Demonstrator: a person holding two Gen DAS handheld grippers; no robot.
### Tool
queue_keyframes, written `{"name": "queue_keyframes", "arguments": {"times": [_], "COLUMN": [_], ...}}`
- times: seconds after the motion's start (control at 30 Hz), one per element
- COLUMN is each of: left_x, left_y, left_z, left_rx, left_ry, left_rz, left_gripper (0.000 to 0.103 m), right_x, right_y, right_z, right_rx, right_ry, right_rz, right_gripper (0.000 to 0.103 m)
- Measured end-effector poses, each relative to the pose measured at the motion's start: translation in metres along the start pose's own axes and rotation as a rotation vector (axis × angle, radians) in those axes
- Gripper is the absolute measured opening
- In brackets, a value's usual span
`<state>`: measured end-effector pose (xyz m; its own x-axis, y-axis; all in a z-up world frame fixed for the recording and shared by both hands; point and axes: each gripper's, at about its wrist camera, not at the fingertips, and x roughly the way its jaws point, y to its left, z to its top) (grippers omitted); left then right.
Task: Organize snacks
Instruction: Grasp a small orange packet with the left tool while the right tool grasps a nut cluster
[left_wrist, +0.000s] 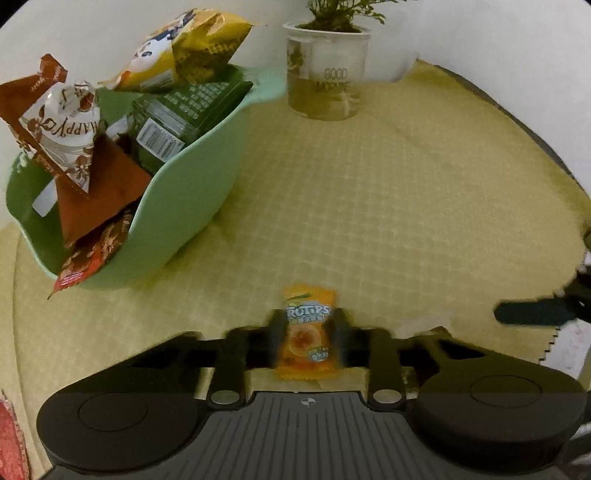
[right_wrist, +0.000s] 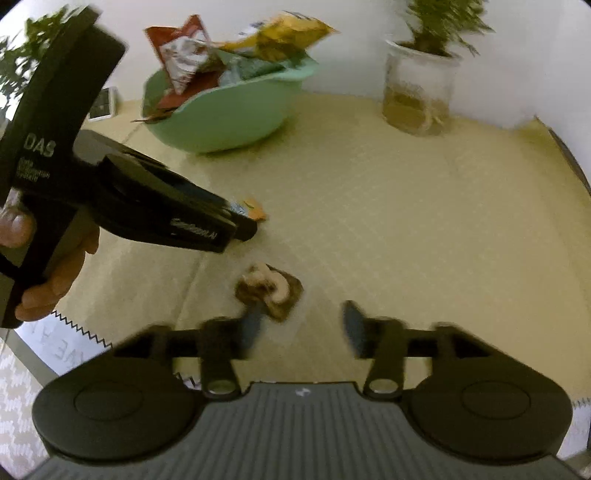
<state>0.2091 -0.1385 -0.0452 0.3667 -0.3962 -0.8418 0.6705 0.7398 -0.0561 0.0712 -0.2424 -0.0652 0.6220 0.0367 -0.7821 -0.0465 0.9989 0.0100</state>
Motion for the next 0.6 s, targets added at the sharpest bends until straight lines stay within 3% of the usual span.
{"name": "queue_keyframes", "arguments": {"times": [0.2, 0.23, 0.3, 0.43, 0.6], "left_x": [-0.039, -0.049, -0.067, -0.105, -0.139], "left_y": [0.013, 0.018, 0.025, 0.041, 0.062], "left_z": [-0.011, -0.015, -0.02, -0.018, 0.009], "left_rx": [0.009, 0.003, -0.011, -0.026, -0.078], "left_ry": [-0.031, -0.039, -0.057, -0.112, -0.213], "left_rz": [0.016, 0.019, 0.023, 0.046, 0.07], "left_gripper": [0.085, 0.085, 0.085, 0.085, 0.085], "right_x": [0.026, 0.03, 0.032, 0.027, 0.013], "right_y": [0.017, 0.018, 0.017, 0.019, 0.015], "right_z": [0.016, 0.017, 0.019, 0.015, 0.025], "right_rx": [-0.12, -0.129, -0.103, -0.1, -0.067], "right_ry": [0.033, 0.045, 0.042, 0.042, 0.028], "right_rz": [0.031, 0.04, 0.07, 0.072, 0.09], "right_gripper": [0.069, 0.065, 0.054, 0.053, 0.053]}}
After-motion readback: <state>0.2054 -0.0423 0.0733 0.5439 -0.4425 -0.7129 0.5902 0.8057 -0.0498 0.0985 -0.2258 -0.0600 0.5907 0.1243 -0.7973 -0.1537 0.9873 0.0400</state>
